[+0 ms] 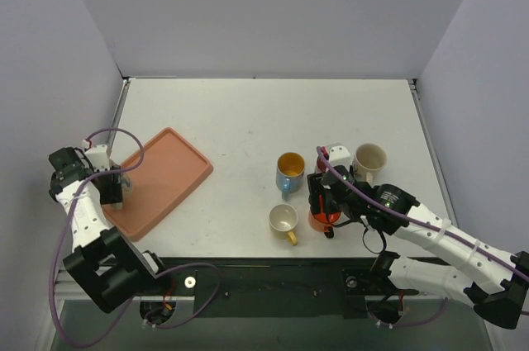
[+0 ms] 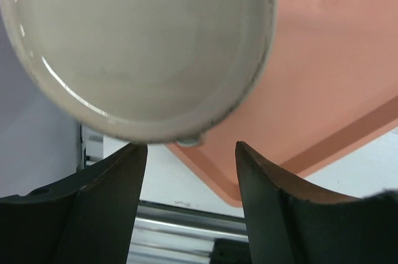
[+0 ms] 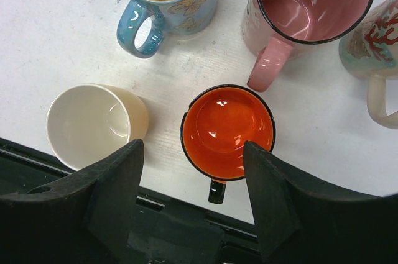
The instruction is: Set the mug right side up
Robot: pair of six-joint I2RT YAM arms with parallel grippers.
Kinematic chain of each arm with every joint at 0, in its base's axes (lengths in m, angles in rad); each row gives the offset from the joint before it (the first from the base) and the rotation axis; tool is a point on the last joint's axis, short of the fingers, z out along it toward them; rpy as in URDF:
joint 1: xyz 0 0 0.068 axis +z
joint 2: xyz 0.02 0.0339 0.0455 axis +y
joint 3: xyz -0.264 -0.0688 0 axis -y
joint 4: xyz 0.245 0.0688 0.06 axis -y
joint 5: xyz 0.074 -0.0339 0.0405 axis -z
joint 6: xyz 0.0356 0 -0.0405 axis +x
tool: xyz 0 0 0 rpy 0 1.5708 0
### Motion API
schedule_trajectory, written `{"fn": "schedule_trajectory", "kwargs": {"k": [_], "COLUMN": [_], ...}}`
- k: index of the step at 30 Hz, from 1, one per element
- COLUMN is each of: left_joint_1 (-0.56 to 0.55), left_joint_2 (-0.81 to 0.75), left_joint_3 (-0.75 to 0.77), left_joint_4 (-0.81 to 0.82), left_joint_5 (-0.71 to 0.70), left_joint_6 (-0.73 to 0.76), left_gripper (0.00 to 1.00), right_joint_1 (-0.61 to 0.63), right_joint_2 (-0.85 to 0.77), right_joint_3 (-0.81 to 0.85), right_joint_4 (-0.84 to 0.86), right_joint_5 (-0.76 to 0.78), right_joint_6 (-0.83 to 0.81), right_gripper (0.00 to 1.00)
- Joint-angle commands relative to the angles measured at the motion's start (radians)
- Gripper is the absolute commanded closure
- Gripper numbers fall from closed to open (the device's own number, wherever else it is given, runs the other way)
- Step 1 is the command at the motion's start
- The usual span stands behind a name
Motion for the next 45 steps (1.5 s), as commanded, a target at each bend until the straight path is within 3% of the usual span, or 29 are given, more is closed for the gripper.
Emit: {"fn": "schedule_trajectory", "kwargs": {"k": [1, 5, 9, 10, 12, 18, 24, 33, 34, 38, 45], "left_joint_1": [0.008, 0.008, 0.008, 0.008, 0.008, 0.008, 0.005, -0.049, -0.090, -0.257, -0.290], "left_joint_2": [0.037, 0.098, 0.108, 0.106, 0.105, 0.037, -0.081, -0.099, -0.092, -0.095, 0.011], "left_joint_3": [-0.028, -0.035, -0.094, -0.106, -0.109, -0.023, 0.093, 0.274, 0.288, 0.276, 0.301], "left_joint_4": [0.190, 0.264, 0.351, 0.358, 0.355, 0.215, 0.126, 0.007, -0.001, 0.025, 0.008], "left_joint_5": [0.044, 0.007, 0.050, 0.066, 0.092, 0.281, 0.566, 0.918, 0.916, 0.691, 0.762], "left_joint_6": [-0.037, -0.077, -0.121, -0.127, -0.134, -0.133, -0.282, -0.414, -0.426, -0.495, -0.598], "left_gripper": [0.32, 0.41, 0.62, 0.78, 1.00, 1.00, 1.00, 1.00, 1.00, 1.00, 1.00], "right_joint_1": [0.015, 0.025, 0.032, 0.036, 0.041, 0.084, 0.156, 0.196, 0.197, 0.208, 0.243], "right_joint_2": [0.001, -0.002, -0.002, -0.004, -0.008, -0.039, -0.030, 0.010, 0.025, 0.128, 0.334], "right_joint_3": [0.039, 0.044, 0.042, 0.042, 0.042, 0.061, 0.102, 0.091, 0.093, 0.122, 0.233], "right_joint_4": [-0.018, -0.020, -0.020, -0.018, -0.020, -0.023, 0.045, 0.352, 0.386, 0.598, 0.718], "right_joint_5": [0.054, 0.057, 0.069, 0.069, 0.077, 0.143, 0.212, 0.143, 0.132, 0.057, -0.029], "right_joint_6": [-0.014, -0.026, -0.028, -0.026, -0.025, -0.016, -0.026, -0.049, -0.051, -0.048, -0.006], "right_gripper": [0.40, 0.40, 0.40, 0.40, 0.40, 0.40, 0.39, 0.37, 0.37, 0.37, 0.37]}}
